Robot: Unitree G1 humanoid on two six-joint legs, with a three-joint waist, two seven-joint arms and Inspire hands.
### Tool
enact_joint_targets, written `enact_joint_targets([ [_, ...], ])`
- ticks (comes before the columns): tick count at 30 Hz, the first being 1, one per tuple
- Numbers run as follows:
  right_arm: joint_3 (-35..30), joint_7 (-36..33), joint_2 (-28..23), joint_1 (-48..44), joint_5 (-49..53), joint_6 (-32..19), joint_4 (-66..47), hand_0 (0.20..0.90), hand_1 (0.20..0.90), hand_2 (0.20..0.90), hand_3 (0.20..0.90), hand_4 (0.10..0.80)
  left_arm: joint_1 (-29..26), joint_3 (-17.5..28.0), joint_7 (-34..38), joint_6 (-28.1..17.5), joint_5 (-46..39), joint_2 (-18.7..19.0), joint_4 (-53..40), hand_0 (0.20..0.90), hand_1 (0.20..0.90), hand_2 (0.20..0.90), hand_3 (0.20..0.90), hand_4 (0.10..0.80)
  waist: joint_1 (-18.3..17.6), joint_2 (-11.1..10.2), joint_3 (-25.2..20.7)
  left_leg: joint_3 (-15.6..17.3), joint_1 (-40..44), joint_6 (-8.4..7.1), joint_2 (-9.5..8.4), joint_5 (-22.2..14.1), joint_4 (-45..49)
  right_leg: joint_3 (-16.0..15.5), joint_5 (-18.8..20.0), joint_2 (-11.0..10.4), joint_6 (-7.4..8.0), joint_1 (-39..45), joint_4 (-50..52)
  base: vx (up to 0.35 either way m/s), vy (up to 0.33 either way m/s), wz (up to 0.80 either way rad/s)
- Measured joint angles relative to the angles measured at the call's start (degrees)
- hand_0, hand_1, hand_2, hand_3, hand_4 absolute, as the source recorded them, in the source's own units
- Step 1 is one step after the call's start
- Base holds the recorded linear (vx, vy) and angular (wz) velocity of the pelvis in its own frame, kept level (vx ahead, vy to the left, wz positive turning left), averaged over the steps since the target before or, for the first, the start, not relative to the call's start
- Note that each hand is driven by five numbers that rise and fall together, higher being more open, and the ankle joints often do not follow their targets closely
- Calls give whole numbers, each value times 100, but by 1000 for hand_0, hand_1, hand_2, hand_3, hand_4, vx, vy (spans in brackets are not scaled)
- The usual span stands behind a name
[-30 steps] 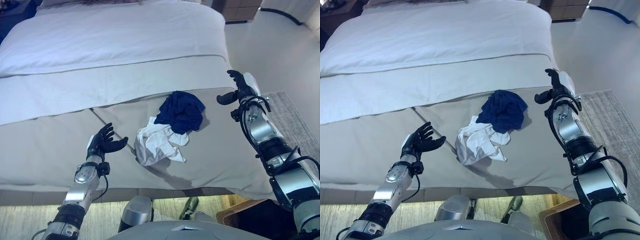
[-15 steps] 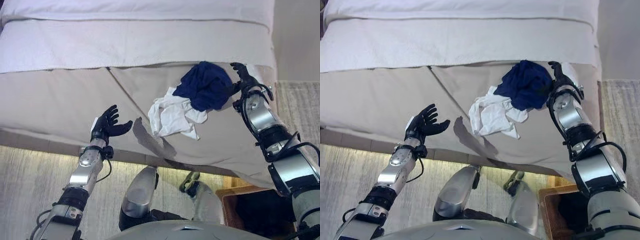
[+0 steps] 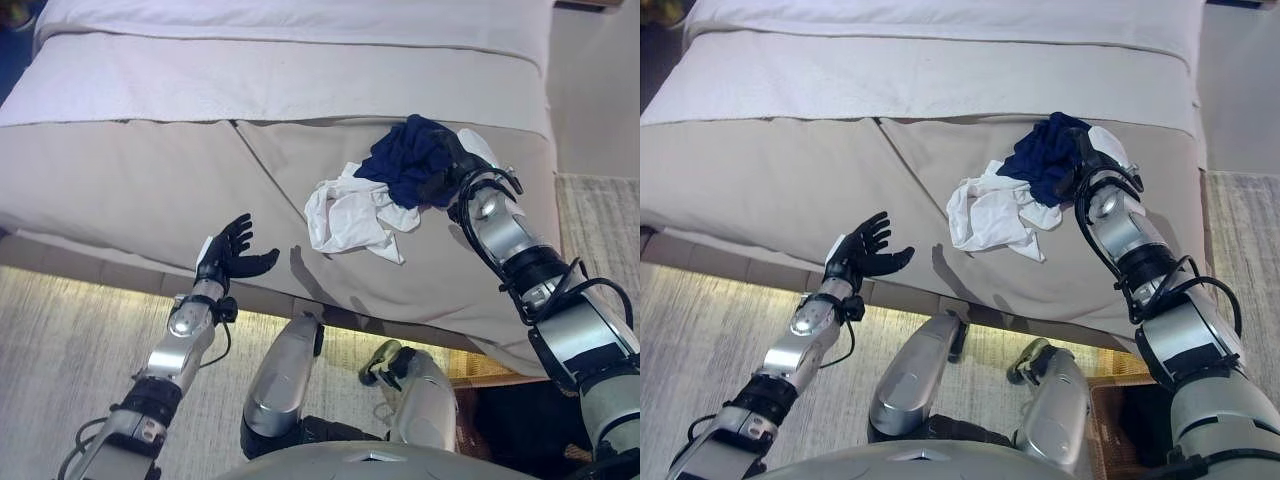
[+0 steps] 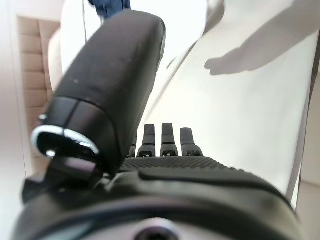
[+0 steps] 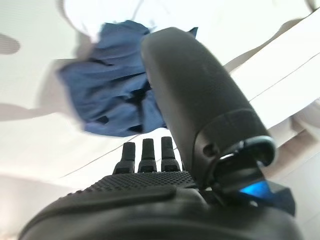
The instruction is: Pick up the clothes from the bed and place them into the basket
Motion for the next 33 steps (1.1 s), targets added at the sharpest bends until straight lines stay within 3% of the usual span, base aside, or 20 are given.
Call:
enact_joint_targets([
  [1,-9,4,-89,-25,-56,8,121,900,900,900,900,800,14,-54,0,-1,0,-4,-116,900,900,900,900,800,8,-37,12,84,-97,-33,-93,-4,16,87,-479,29,-1,324,-396,60,19,25],
  [2,-10,18,-118,-168,-75,-11,318,900,900,900,900,800,24,-50,36,-12,-3,-82,-147,900,900,900,900,800,18,47,72,175,-250,-71,-82,-93,315,58,-913,70,154,365,-656,69,17,12],
  [3,40,47,-111,-99,-120,-11,422,900,900,900,900,800,85,-53,70,-9,-3,-65,-161,900,900,900,900,800,45,102,82,193,-273,29,-25,-256,845,36,-917,66,158,371,-559,55,14,0],
  [4,68,76,-111,-44,-120,-12,436,900,900,900,900,800,129,-54,91,-8,-4,-46,-183,900,900,900,900,800,37,118,73,187,-179,13,-28,-312,920,37,-936,74,186,378,-489,42,20,12],
  [5,84,122,-129,12,-126,-3,568,900,900,900,900,800,144,-56,136,-3,-5,-15,-229,900,900,900,900,800,5,48,114,169,-139,-117,-38,-540,999,95,-1014,15,200,302,-247,27,28,17],
  [9,64,121,-143,-26,-112,-82,955,900,900,900,900,800,159,-130,155,9,-6,-37,-237,900,900,900,900,800,16,53,114,234,-388,35,-58,-661,1423,160,-997,-64,166,85,83,24,40,2],
  [21,23,-136,-156,-132,127,-795,1401,900,900,900,900,800,293,-229,230,-16,-230,153,-329,900,900,900,900,800,27,79,120,333,-638,183,-272,-873,1759,431,-1019,-268,206,-214,406,41,32,4],
  [26,17,-329,-180,-210,402,-799,1422,900,900,900,900,800,403,-303,235,-28,-265,155,-372,900,900,900,900,800,15,106,129,336,-838,207,-270,-959,1984,470,-1066,-304,243,-394,606,52,44,1],
  [32,-427,-667,-234,-367,1207,-729,1437,900,900,900,900,800,542,-352,215,-86,-388,150,-620,900,900,900,900,800,5,174,162,380,-1174,213,-279,-1018,2265,604,-1146,-358,304,-748,901,28,62,0],
  [33,-431,-715,-251,-378,1247,-715,1438,858,858,858,851,751,567,-352,214,-131,-406,151,-623,900,900,900,900,800,-4,185,167,383,-1207,212,-276,-1018,2292,615,-1146,-359,303,-792,930,4,79,-2],
])
